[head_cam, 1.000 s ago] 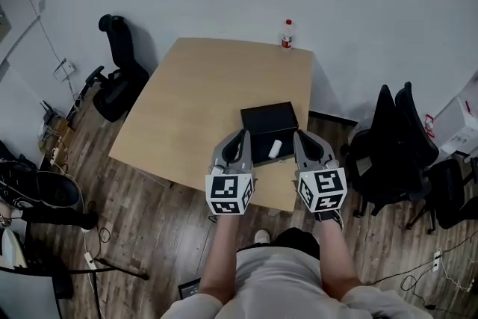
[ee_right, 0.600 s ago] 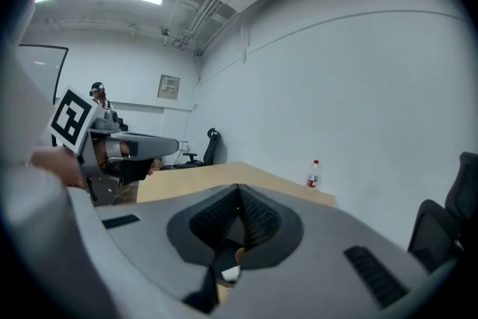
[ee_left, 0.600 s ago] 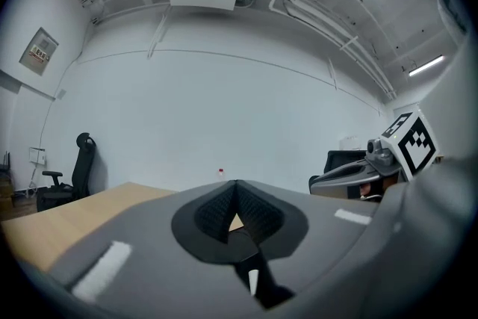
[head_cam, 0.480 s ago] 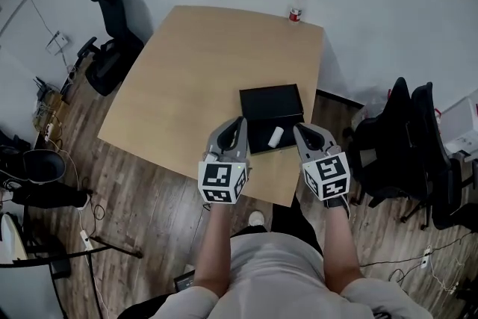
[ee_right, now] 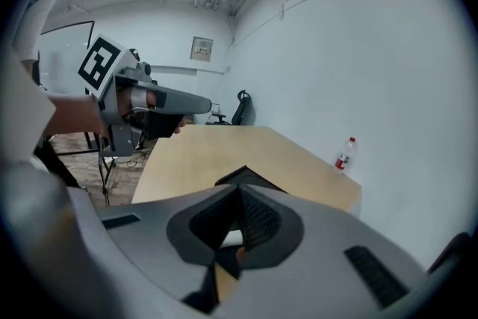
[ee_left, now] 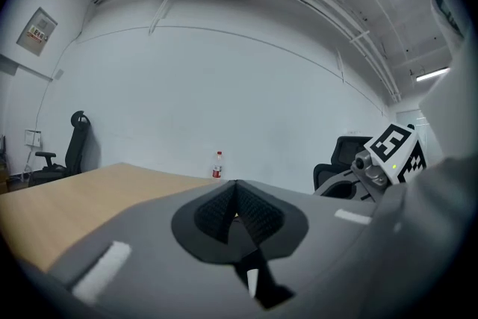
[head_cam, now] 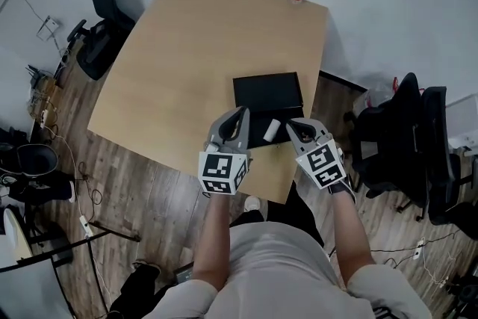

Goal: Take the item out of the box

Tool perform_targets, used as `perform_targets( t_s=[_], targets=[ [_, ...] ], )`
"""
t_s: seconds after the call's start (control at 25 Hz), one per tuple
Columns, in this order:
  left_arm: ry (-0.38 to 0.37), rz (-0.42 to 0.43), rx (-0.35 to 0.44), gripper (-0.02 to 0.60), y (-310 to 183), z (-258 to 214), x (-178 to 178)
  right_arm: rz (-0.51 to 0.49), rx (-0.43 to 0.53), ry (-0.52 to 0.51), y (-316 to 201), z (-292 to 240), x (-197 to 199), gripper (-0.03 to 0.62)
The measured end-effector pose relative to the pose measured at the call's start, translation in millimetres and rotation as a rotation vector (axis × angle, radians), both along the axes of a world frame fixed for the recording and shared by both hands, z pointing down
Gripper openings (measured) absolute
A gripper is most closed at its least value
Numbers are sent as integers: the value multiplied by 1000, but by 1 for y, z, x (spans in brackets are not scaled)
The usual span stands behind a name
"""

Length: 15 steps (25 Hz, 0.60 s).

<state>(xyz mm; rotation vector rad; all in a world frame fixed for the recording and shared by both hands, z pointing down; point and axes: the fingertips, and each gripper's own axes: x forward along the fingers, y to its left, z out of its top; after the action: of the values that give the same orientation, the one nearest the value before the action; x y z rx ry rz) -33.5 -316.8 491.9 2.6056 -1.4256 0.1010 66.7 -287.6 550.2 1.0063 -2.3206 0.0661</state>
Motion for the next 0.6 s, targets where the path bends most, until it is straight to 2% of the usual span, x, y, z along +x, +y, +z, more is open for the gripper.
perform_targets(
  t_s=[0.2,0.6],
  targets=[
    [7,16,-33,6,-11,23,11,-154,-39,144,-4,38,-2,12],
    [11,-13,-107,6,-28,57,6,-446,-126,303,-9,106,-11,14]
  ],
)
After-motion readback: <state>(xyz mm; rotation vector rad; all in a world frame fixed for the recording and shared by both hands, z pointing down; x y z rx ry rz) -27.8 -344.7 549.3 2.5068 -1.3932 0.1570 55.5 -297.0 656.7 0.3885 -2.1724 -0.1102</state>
